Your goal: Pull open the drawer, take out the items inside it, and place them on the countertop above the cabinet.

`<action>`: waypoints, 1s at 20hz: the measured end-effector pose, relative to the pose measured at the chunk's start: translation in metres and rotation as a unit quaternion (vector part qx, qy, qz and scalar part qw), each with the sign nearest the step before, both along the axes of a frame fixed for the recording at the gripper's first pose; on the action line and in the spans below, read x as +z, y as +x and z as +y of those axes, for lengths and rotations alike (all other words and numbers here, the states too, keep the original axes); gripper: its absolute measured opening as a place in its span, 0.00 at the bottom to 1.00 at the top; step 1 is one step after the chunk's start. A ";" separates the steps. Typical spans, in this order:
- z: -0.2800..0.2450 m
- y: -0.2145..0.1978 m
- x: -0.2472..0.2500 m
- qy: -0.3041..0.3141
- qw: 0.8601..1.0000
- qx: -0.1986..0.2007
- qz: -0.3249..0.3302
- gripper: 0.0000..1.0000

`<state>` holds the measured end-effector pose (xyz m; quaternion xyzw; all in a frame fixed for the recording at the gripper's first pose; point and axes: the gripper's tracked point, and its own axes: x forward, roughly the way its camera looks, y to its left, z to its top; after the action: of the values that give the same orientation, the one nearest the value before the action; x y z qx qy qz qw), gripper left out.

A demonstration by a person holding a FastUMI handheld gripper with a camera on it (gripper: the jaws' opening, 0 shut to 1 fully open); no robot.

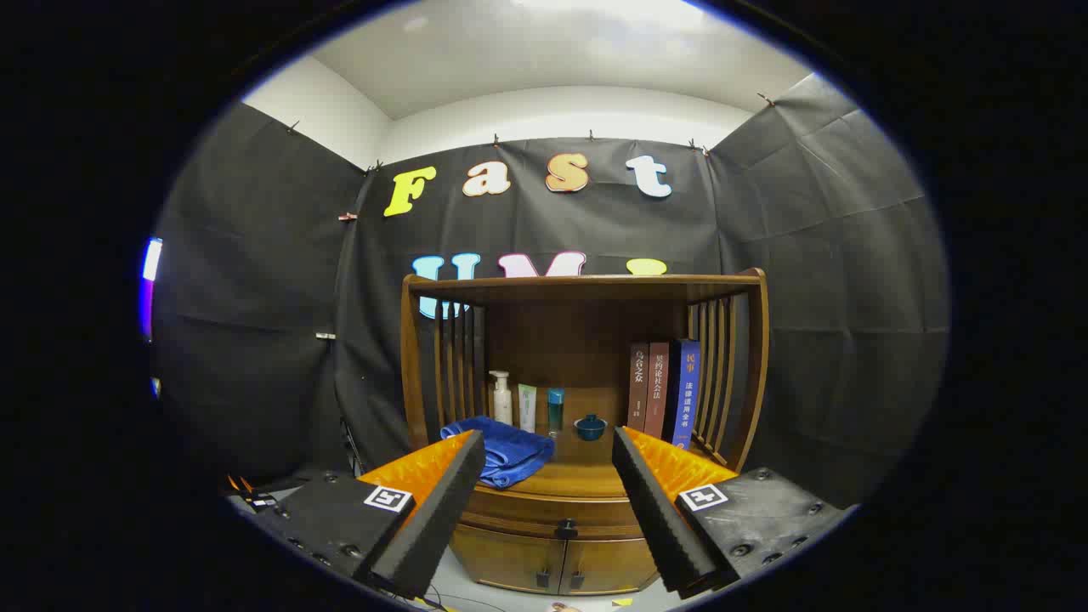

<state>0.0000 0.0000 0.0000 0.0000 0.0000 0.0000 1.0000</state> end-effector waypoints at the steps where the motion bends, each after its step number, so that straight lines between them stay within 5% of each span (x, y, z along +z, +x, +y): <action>1: -0.002 0.001 0.000 0.001 1.000 -0.002 0.001 0.98; 20: -0.004 0.001 0.001 0.005 1.000 -0.030 -0.004 0.98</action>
<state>0.0012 -0.0040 0.0009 0.0046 -0.0040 -0.0300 0.9995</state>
